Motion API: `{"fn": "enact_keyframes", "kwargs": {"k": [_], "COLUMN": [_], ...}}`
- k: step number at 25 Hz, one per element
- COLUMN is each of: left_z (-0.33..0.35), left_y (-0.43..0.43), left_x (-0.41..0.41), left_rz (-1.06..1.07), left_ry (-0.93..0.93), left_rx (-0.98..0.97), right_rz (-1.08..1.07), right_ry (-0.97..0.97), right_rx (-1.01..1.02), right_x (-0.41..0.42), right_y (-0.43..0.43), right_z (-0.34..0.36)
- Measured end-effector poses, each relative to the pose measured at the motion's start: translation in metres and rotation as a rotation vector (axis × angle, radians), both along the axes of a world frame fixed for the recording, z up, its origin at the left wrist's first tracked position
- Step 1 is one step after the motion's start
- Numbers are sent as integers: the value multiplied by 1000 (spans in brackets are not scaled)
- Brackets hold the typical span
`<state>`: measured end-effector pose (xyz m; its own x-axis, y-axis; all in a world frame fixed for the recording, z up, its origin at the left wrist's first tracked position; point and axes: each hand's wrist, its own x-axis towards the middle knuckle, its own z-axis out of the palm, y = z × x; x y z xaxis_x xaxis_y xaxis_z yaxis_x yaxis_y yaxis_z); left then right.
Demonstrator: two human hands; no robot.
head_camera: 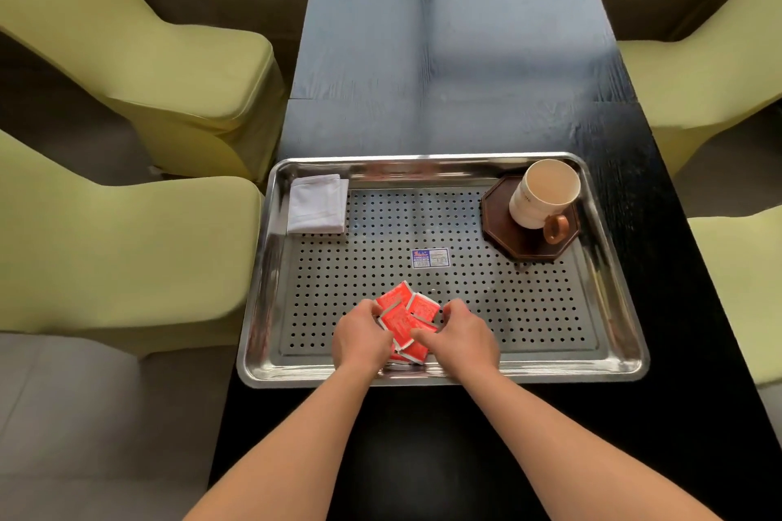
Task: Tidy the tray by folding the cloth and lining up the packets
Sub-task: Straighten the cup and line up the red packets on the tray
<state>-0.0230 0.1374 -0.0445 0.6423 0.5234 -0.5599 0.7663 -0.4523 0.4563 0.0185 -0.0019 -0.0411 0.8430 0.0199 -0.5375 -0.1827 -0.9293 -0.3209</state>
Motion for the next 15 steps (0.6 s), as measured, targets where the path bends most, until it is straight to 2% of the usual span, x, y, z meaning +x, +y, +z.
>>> {"fn": "enact_keyframes", "kwargs": {"k": [2,5,10,13,15], "left_z": [-4,-5,3,8,8], "left_y": [0,-1,4,12,21], "left_x": [-1,4,10,1,-11], "left_rz": [-10,-19,-28,-40,-172], "left_ry": [-18,-29,-118,-260,-359], "left_rx": [2,-12,-120,-98,88], "right_rz": [20,-67,-148,-10,151], "right_ry": [-33,-14,32,-44,-29], "right_rx": [8,114,259,217,188], "right_x": [-1,1,12,16,16], "right_y": [7,13,-4,-10,-5], "right_z": [-5,-8,-6,-4,-6]}}
